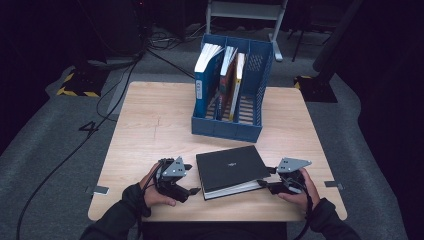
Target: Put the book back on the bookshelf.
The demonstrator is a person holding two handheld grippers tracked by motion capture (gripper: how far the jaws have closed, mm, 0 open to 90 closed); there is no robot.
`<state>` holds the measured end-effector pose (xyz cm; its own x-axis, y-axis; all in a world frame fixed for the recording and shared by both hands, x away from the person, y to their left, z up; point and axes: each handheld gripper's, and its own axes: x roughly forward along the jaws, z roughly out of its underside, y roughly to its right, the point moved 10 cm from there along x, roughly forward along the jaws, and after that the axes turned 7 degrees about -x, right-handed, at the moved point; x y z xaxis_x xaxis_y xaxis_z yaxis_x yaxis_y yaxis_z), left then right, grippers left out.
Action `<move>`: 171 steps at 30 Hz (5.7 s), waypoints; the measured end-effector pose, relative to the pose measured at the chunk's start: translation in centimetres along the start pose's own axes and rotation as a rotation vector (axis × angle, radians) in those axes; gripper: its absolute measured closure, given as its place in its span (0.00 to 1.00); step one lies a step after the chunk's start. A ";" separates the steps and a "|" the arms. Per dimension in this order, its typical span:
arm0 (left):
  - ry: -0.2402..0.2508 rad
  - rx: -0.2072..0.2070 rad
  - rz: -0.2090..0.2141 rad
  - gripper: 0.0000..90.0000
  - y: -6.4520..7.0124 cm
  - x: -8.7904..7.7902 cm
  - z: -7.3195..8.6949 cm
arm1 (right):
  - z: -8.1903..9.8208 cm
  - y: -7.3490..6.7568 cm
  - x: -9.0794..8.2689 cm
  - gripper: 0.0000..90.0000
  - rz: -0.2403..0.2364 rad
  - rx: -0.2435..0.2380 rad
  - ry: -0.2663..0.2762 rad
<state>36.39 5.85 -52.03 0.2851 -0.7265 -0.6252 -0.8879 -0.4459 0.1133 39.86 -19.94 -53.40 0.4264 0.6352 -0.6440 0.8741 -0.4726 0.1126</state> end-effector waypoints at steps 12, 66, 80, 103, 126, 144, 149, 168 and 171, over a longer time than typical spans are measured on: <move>0.012 0.044 0.010 0.20 1.1 0.4 -1.5 | -1.5 0.8 -0.1 0.37 0.038 0.027 0.046; -0.118 0.179 -0.135 0.49 0.2 3.4 -4.6 | -3.8 1.8 1.2 0.37 0.068 -0.098 0.108; -0.162 0.145 -0.235 0.47 -2.8 1.0 -4.8 | -6.4 -0.4 2.0 0.54 0.122 -0.351 0.121; -0.152 0.241 -0.391 0.42 -1.8 4.7 -5.9 | -8.9 -3.7 3.7 0.62 0.048 -0.413 0.129; -0.010 0.218 -0.326 0.60 -2.6 3.6 -6.9 | -6.1 1.7 0.0 0.36 0.053 -0.113 0.167; 0.146 0.009 -0.244 0.60 -4.5 0.8 -7.6 | -2.2 3.5 2.4 0.35 0.021 0.006 0.032; 0.168 -0.022 -0.230 0.60 -4.8 0.4 -7.6 | -2.2 2.9 3.7 0.34 0.004 -0.008 0.006; 0.256 -0.116 -0.178 0.59 -5.1 -0.8 -7.8 | -6.6 1.5 3.8 0.35 -0.026 0.015 0.220; 0.259 -0.116 -0.177 0.58 -4.7 -0.8 -7.7 | -7.4 1.2 3.3 0.35 -0.028 0.005 0.248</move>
<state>43.06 4.52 -46.13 0.5266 -0.7348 -0.4276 -0.7736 -0.6227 0.1173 44.05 -13.93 -49.83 0.4462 0.7785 -0.4414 0.8856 -0.4550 0.0928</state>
